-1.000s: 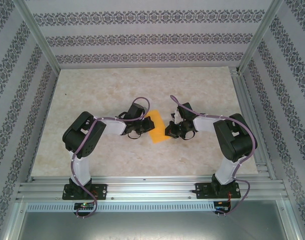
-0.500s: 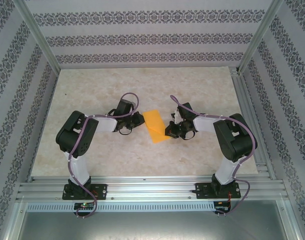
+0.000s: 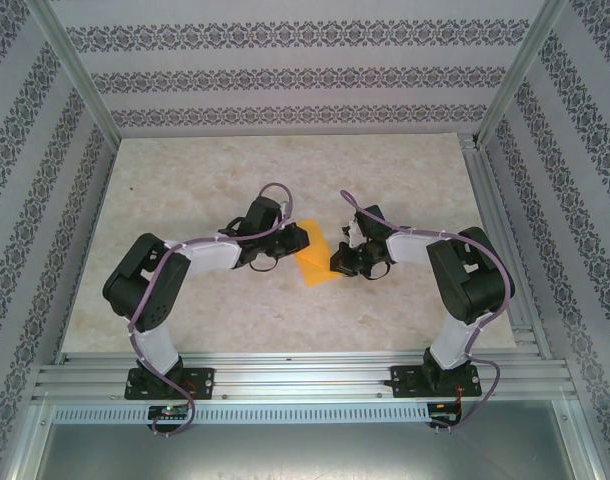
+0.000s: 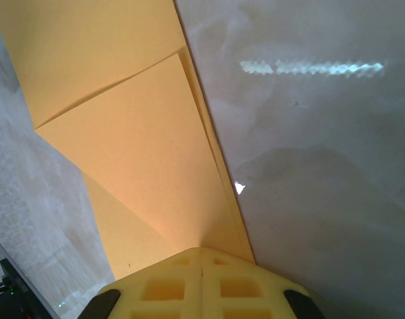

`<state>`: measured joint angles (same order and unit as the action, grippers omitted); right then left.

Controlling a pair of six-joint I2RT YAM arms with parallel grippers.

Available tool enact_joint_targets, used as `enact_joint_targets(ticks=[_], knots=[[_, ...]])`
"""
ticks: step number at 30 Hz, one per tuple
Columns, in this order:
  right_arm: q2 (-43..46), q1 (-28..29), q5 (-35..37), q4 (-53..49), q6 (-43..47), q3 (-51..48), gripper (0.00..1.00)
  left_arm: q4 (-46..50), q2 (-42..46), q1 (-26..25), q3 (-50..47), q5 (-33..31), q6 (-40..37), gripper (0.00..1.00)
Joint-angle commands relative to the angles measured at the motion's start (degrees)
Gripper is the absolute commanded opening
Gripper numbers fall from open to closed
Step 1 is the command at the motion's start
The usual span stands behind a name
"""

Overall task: Fold a paper plane with a square sheet of paper (pick it up from the middle)
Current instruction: Fold the triangle a second time at the center of the table.

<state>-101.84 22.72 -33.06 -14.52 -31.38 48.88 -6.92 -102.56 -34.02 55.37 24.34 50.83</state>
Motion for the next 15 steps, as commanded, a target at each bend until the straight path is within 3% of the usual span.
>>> enact_joint_targets(ticks=[1, 15], knots=[[-2.4, -0.7, 5.9, -5.1, 0.2, -1.1, 0.0, -0.8, -3.2, -1.8, 2.5, 2.6, 2.2, 0.14], [0.2, -0.6, 3.4, -5.5, -0.2, 1.3, 0.0, 2.5, -9.9, -2.1, 1.4, -4.4, 3.4, 0.08]])
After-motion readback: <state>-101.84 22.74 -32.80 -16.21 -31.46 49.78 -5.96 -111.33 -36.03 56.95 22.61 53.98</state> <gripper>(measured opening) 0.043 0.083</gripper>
